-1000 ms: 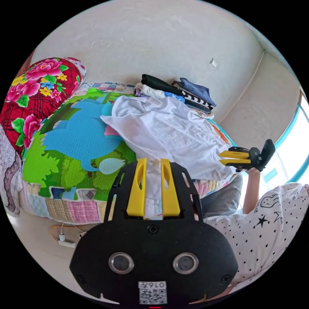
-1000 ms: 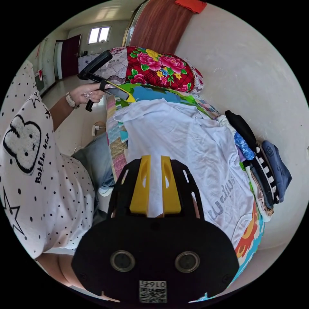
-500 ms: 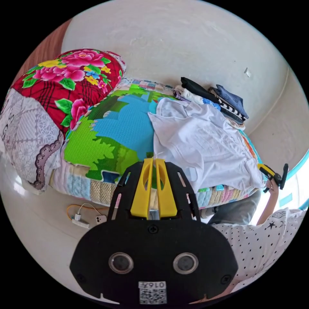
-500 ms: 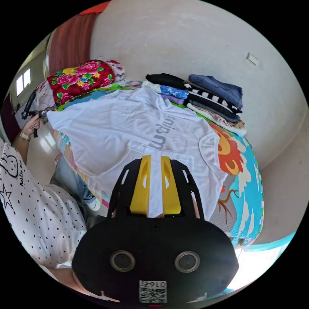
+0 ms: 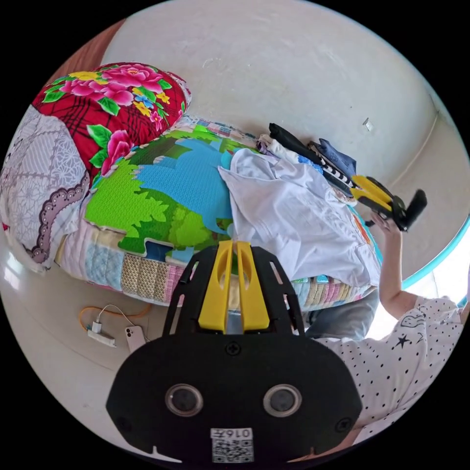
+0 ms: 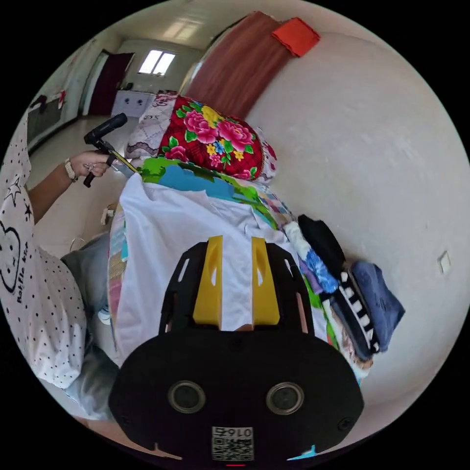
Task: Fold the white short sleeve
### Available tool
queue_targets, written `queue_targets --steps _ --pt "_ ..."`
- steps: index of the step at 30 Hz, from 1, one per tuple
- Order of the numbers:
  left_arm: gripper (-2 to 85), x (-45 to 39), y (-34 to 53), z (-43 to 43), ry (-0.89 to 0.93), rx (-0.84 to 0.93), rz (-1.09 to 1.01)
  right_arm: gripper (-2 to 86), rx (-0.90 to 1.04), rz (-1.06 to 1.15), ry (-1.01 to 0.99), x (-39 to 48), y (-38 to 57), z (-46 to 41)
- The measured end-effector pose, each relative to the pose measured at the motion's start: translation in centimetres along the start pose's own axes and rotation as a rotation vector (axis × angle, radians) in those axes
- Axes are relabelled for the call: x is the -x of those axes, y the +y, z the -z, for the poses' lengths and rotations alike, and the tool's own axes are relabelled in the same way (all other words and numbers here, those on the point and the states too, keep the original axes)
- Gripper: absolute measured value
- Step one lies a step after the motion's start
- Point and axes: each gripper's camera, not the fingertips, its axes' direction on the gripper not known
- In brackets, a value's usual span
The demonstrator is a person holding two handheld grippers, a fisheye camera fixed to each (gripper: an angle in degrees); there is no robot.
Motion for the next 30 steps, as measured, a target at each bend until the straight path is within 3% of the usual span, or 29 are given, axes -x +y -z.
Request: queue_targets --steps 3,7,11,18,30 --pt "-0.9 1.6 0.5 1.3 0.051 -0.048 0.036 9.9 -0.048 0.009 -0.179 -2.8 -6.2 -7.7" --pt "-0.9 3.5 0.8 2.5 0.093 -0.078 0.059 8.7 0.127 0.016 -0.407 -4.3 -12.4 -19.3" --pt "-0.9 5.0 0.9 3.1 0.103 -0.075 0.059 8.7 0.222 0.101 -0.466 -3.2 -15.7 -24.5" --pt "-0.8 7.3 0.9 3.7 0.125 -0.065 0.061 1.5 0.336 0.186 -0.457 -2.8 -19.1 -28.0" --pt "-0.8 11.9 1.6 5.2 0.168 -0.056 0.113 -0.3 0.277 0.04 -0.121 -12.6 -23.7 -23.4"
